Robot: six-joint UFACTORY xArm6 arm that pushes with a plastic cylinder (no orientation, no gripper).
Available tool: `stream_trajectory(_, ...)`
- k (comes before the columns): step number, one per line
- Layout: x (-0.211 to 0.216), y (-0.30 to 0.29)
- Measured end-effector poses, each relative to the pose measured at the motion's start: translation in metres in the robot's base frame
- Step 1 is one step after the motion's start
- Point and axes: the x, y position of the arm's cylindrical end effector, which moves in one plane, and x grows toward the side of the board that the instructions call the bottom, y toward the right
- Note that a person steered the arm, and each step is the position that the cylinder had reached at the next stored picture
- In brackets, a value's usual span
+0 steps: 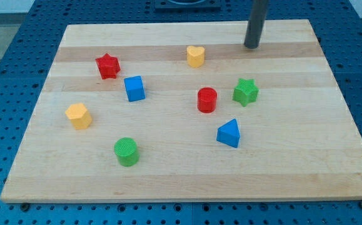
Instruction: Push green star diagonally to the top right of the red circle
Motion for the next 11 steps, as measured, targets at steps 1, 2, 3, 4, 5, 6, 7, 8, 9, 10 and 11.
stream_trajectory(1,0.010,-0.031)
stream_trajectory(2,0.055,-0.050)
stream_trajectory(3,0.090,-0.066)
stream_trajectory(4,0.109,-0.069)
stream_trajectory(5,0.142,-0.066)
stream_trajectory(6,0.177,-0.063)
stream_trajectory(7,0.195,-0.049)
stream_trajectory(8,0.195,-0.018)
stream_trajectory(9,0.176,0.006)
stream_trajectory(10,0.156,-0.016)
stream_trajectory(11,0.142,-0.037)
